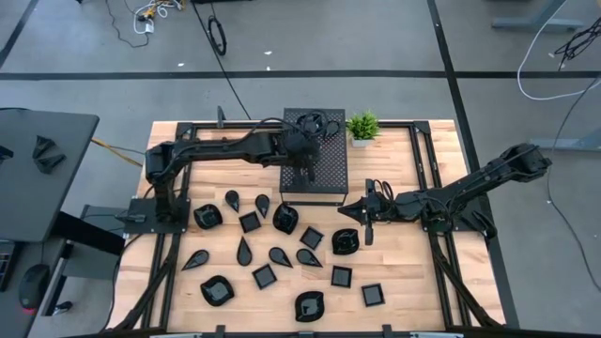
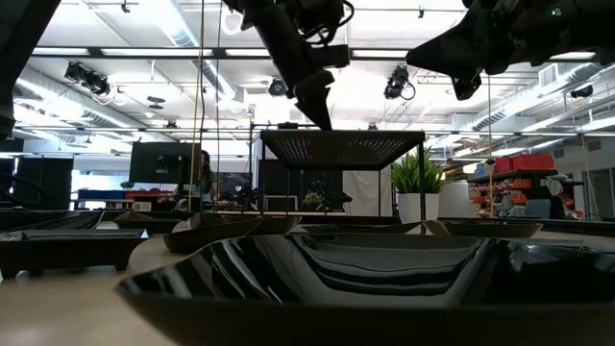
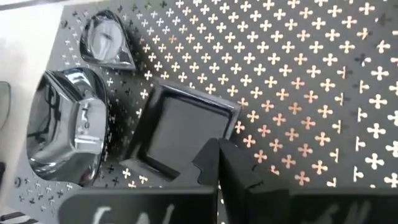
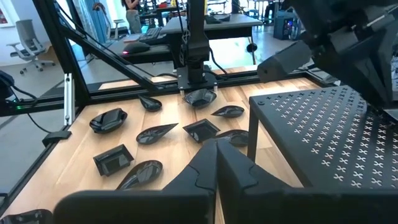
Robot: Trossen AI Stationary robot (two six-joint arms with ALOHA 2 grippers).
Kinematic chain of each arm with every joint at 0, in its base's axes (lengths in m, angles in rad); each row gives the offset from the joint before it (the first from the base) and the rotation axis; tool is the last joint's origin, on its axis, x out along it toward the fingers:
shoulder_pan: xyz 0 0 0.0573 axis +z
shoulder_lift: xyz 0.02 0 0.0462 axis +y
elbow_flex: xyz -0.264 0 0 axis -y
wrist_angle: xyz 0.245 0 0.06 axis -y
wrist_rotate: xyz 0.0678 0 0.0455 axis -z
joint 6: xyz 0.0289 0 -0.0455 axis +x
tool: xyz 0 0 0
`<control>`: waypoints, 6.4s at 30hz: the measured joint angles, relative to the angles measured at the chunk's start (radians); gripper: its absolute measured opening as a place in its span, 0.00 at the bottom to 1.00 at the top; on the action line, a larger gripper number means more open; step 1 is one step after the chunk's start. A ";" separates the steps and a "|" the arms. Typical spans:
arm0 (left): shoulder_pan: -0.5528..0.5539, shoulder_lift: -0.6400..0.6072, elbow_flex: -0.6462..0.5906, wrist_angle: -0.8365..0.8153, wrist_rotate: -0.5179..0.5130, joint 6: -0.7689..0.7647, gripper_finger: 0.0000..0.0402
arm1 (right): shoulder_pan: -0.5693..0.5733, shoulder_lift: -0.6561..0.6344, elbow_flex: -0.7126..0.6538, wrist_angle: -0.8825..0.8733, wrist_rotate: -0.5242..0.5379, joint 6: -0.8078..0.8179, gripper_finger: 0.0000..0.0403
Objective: Pick & Place Mini shaped plates
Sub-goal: Stack the black square plate on top of the black square plate on the shelf, then stack the black leaf-shaped plate on top of the black leaf-shaped plate on the shelf
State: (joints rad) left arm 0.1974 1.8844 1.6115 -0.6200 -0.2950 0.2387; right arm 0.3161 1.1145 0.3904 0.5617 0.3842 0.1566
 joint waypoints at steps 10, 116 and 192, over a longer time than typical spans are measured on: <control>-0.057 -0.097 0.043 -0.139 -0.218 -0.069 0.02 | 0.000 0.000 0.000 -0.001 0.000 0.000 0.02; -0.431 -0.462 -0.906 0.802 -0.153 -0.385 0.02 | 0.245 0.476 0.300 -0.788 -0.087 -0.140 0.25; -0.373 -0.462 -0.906 0.833 -0.156 -0.384 0.02 | -0.830 0.510 0.753 -0.689 -0.481 -1.082 0.13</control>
State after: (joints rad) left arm -0.1757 1.4223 0.7059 0.2134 -0.4515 -0.1455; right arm -0.5139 1.6241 1.1435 -0.1270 -0.0965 -0.9257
